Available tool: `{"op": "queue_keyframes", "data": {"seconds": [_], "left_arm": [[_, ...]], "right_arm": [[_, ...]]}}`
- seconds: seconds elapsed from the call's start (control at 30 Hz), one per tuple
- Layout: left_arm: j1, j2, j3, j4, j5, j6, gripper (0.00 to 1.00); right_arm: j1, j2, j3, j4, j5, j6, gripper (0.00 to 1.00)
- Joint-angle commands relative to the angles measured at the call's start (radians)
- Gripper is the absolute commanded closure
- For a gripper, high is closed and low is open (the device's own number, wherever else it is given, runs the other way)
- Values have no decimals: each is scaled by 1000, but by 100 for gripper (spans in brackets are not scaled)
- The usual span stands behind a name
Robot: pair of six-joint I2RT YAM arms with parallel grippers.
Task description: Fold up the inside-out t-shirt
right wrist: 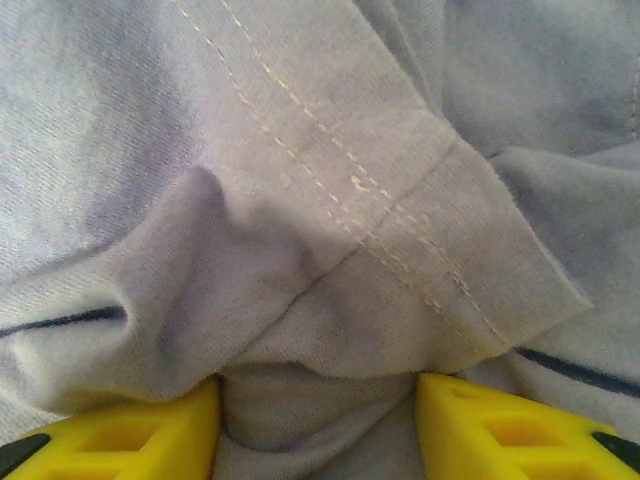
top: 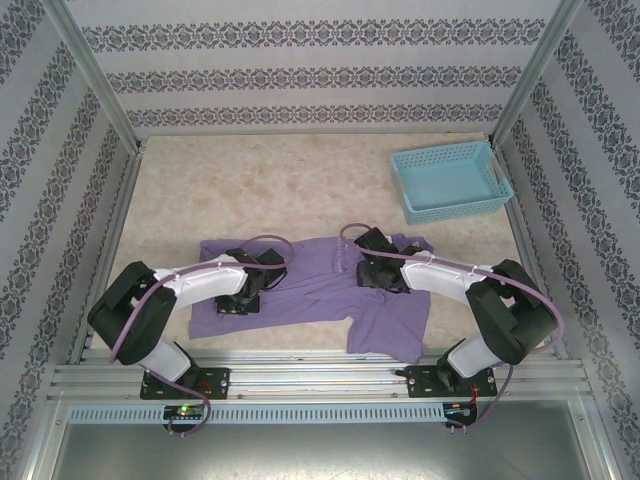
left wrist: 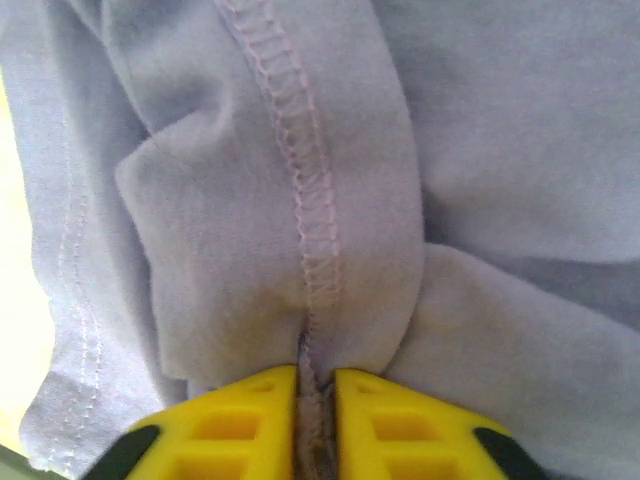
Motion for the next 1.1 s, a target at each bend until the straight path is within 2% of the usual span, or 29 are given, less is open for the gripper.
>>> {"op": "queue_keyframes", "data": {"seconds": [0.0,0.1,0.17,0.27,0.47,0.63,0.73,0.87,1.07], "left_arm": [[35,-135,-41,-18,-50,-43,88],[52,-249,-49,-47,-91,-60,88],[52,-263,-29,-87,-118,-49,87],[41,-201,13,-126,-102,-24,81],[-64,-104,98,-123,-66,-39,64],[-81,-19,121,-141,-78,-60,60],[-81,9,106,-108,-52,-46,60],[-89,55,100,-80,-25,-32,66],[-95,98,94,-75,-33,-34,71]], "right_arm": [[-16,0,-6,-38,49,-14,47],[-17,-1,-7,-37,49,-14,47],[-17,-2,-9,-38,50,-15,47],[-19,-2,-7,-37,51,-16,46],[-20,2,-2,-41,52,-16,46],[-20,1,1,-44,52,-19,46],[-21,-2,-2,-43,52,-19,46],[-22,2,-1,-41,52,-18,46],[-22,3,-1,-43,52,-20,45]]}}
